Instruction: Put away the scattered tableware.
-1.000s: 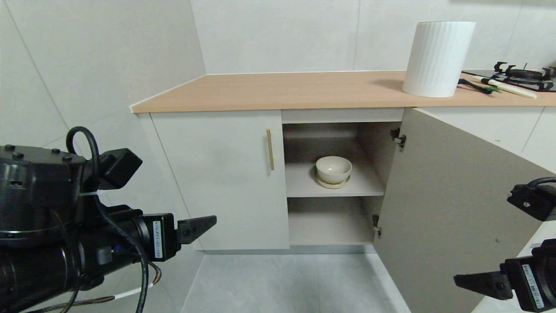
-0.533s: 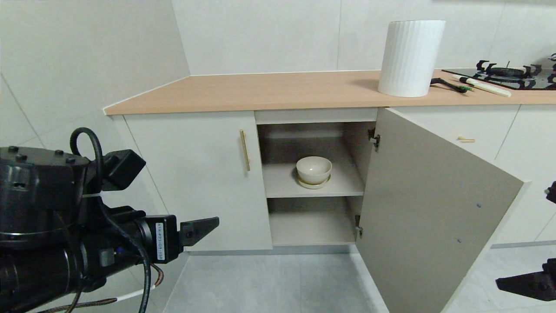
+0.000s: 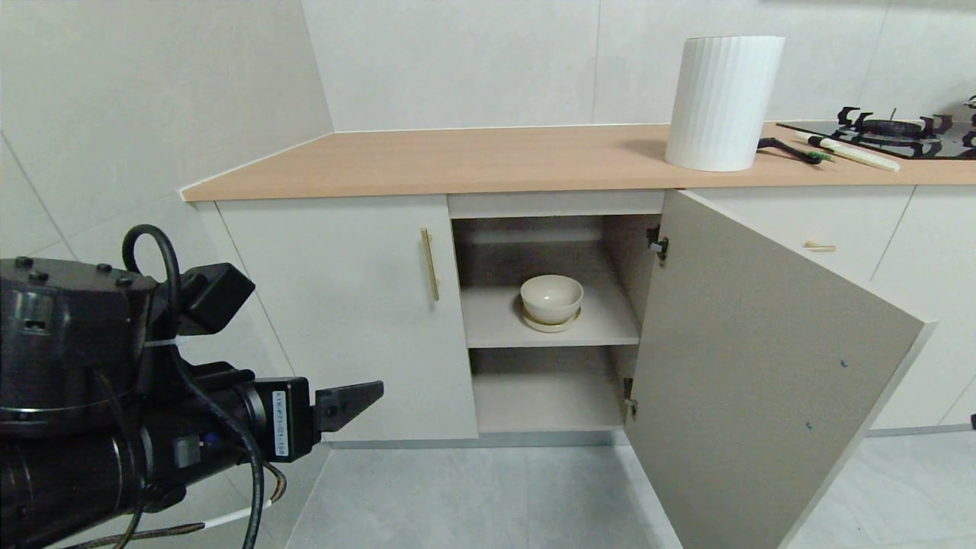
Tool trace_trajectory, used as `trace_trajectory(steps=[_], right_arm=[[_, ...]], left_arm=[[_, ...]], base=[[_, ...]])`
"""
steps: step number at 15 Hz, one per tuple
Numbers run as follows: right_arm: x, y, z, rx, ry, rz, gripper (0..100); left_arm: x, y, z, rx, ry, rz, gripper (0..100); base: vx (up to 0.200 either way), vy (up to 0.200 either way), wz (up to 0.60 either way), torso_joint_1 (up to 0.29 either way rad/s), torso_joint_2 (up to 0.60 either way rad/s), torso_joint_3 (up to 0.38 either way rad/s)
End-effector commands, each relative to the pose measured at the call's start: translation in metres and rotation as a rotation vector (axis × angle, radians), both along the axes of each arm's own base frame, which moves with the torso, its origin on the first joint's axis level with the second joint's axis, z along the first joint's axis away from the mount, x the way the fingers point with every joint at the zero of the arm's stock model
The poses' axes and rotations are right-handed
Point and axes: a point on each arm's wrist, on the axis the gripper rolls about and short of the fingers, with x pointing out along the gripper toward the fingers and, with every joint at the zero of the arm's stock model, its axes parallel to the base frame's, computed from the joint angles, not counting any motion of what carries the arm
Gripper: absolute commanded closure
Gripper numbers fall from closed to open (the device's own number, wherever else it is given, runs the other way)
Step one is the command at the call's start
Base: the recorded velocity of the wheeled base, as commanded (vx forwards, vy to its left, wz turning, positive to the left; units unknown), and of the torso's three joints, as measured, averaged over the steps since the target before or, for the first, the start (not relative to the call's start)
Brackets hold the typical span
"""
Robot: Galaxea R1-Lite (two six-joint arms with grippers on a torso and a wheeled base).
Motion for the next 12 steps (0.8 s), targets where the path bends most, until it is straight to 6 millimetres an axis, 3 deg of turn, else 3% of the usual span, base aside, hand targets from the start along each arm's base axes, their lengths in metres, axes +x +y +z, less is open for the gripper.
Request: trace_trajectory(steps=[1,5,12], right_arm=[[0.024,-0.026,-0.006,-0.01,0.014,-0.135,0],[0.058,-0.044,-0.02,0.018,0.015,-0.191,0],[0.099,-0.047,-0.045,0.189,0.021,-0.181,0]], left_arm=[[0.0,0.0,0.0,0.0,0.001,0.001,0],[0.0,0.0,0.0,-0.001,0.0,0.001,0],[0.0,0.0,0.0,-0.002,0.0,0.002,0]], base=[[0.0,0.0,0.0,0.0,0.0,0.0],[0.0,0.0,0.0,0.0,0.0,0.0],[0.0,0.0,0.0,0.0,0.0,0.0]])
